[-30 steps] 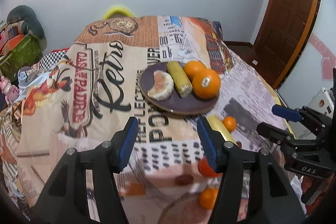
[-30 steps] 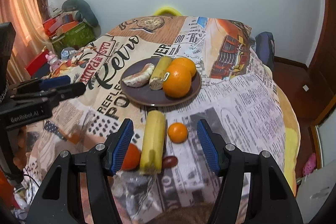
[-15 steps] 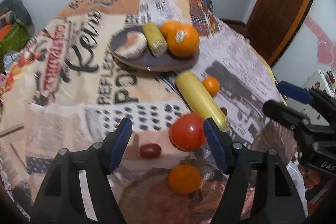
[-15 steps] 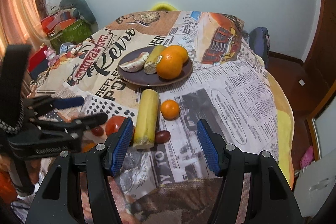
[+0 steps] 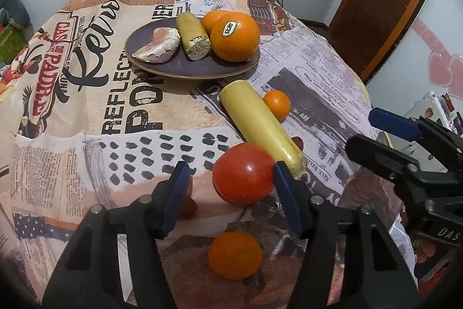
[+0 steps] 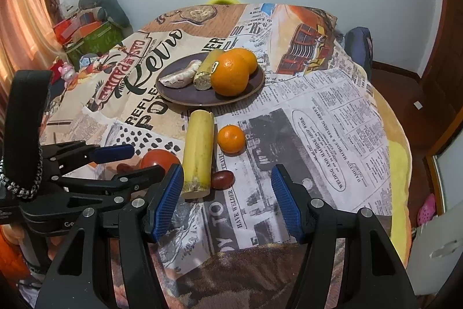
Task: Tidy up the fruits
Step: 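Grasp the red tomato with the left tool while the right tool grasps the banana, then carry the tomato and banana toward the plate with both tools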
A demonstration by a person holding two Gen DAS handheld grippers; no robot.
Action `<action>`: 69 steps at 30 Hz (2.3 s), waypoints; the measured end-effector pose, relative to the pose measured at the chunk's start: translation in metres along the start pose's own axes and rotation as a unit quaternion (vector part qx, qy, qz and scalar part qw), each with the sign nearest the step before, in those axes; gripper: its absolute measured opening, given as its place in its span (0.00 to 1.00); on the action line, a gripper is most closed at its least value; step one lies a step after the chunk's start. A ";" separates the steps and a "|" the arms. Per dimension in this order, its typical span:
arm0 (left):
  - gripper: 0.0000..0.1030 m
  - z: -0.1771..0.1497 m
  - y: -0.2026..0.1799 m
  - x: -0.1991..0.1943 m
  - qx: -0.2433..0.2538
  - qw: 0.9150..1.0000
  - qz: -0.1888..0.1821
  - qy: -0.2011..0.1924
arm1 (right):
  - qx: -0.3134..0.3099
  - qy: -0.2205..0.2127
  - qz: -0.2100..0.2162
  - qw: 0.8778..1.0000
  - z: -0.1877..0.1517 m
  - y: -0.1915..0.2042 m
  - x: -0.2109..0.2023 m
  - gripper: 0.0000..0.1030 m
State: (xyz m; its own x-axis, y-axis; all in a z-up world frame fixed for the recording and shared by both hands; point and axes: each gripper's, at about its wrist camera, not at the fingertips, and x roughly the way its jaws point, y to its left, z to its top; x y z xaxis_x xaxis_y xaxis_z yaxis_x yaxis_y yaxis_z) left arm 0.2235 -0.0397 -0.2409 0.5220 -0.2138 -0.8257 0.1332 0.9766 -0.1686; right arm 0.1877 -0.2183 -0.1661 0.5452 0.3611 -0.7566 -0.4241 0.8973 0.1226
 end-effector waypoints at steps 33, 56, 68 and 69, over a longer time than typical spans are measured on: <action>0.46 0.015 0.077 -0.023 -0.024 0.998 0.041 -0.044 | -0.018 0.078 0.032 0.996 0.013 0.028 0.083 0.33; 0.46 0.027 0.082 -0.025 -0.032 0.997 0.041 -0.060 | -0.033 0.024 0.039 0.998 0.040 0.038 0.066 0.31; 0.46 0.055 0.078 -0.037 -0.029 0.995 0.039 -0.092 | -0.027 -0.022 0.033 0.999 0.078 0.031 0.059 0.31; 0.46 0.057 0.078 -0.036 -0.029 0.994 0.039 -0.093 | -0.029 -0.025 0.032 0.999 0.082 0.032 0.059 0.31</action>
State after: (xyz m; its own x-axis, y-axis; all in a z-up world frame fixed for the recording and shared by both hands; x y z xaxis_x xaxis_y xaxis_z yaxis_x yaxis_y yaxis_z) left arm 0.2633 0.0424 -0.1938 0.6763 -0.1322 -0.7247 0.0406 0.9890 -0.1425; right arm 0.2656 -0.1477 -0.1548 0.5502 0.4299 -0.7158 -0.4987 0.8568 0.1312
